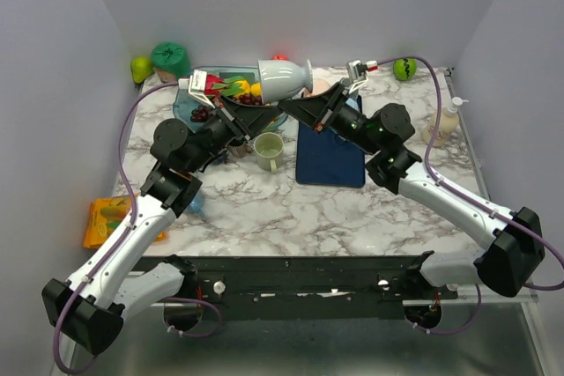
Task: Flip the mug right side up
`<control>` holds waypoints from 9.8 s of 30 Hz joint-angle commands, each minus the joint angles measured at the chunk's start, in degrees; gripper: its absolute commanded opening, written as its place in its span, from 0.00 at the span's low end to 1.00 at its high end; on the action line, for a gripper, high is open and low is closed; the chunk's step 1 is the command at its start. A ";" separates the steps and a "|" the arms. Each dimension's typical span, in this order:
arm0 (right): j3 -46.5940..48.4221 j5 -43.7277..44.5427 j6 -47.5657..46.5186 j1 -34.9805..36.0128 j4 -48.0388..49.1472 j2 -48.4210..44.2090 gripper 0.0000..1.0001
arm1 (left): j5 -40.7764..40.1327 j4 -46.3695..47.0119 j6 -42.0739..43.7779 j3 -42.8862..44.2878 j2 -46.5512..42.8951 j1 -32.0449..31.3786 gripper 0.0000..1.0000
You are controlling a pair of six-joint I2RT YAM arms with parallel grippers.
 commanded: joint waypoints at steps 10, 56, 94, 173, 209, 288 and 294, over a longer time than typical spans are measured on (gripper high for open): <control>-4.14 6.77 -0.88 2.65 -17.74 -2.16 0.57 | -17.39 -22.57 11.65 8.03 -4.26 0.12 0.00; 6.66 31.48 -28.47 -12.12 -65.12 6.45 1.00 | -53.52 -53.97 20.97 -11.74 10.23 -6.12 0.00; 31.27 20.50 -73.21 -23.46 -65.82 40.20 0.94 | -36.39 -51.42 32.93 6.45 -3.12 -5.41 0.99; 11.32 -6.31 -32.18 -5.89 -28.04 -7.60 0.01 | 1.49 -15.31 25.11 -0.41 -5.41 -4.45 0.99; 12.99 -15.37 -10.81 1.76 -4.22 -4.80 0.01 | 5.01 7.03 12.71 7.06 -0.75 -4.54 0.57; 4.90 38.25 -15.99 0.62 -65.03 -3.75 1.00 | -40.60 -27.34 30.02 -18.41 4.88 -7.61 0.00; 7.45 39.39 -18.98 -0.52 -65.30 1.00 1.00 | -42.27 -27.25 29.23 -19.74 6.46 -7.61 0.04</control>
